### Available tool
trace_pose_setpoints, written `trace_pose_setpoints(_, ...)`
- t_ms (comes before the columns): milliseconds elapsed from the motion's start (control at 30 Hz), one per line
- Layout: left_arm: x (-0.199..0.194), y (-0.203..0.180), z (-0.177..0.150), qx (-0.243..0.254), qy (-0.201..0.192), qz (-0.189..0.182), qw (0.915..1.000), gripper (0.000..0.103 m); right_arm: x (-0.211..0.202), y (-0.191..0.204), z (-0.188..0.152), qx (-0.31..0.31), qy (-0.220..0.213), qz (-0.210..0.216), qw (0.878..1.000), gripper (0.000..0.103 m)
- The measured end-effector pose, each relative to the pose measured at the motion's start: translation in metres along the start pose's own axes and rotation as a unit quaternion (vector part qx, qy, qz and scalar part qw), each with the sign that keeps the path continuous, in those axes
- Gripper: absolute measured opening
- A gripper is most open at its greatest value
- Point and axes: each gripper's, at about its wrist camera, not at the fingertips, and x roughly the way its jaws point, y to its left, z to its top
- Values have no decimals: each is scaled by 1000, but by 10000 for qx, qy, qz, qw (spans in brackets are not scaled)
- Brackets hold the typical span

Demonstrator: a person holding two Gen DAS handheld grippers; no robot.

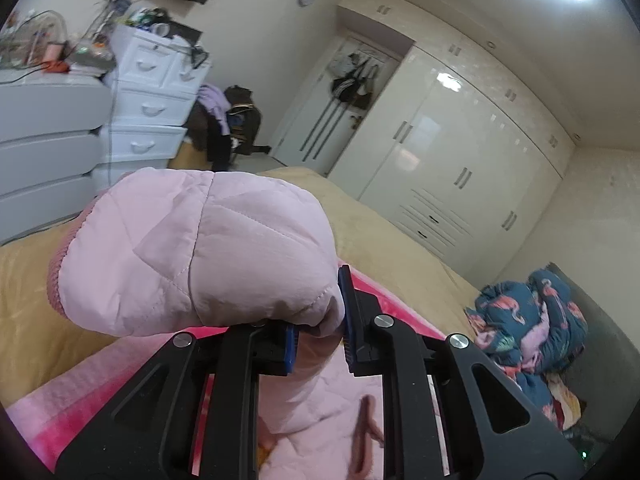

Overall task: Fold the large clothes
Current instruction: 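Lift the sleeve with the left gripper and carry it across the jacket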

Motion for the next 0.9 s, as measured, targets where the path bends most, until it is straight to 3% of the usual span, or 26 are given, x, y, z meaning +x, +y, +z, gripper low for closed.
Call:
trace_pose_setpoints(233,-3,-48,-15,627,96,-422,9971,10,-17,-25,0,154,-114,-111,9998,97)
trace_pose_setpoints(467,2,-91,-43,1123,415,-990,9879,10,-40,-58,4,396,-312,-284,9983,97)
trace_pose_setpoints(700,8,-129,-75,1628,709,-1332,9750,10,-65,-93,6,701,-555,-439,9950,97)
trace_pose_setpoints(900,15,-162,-113,2154,1071,-1678,9560,10,-87,-128,5,970,-745,-638,9904,97)
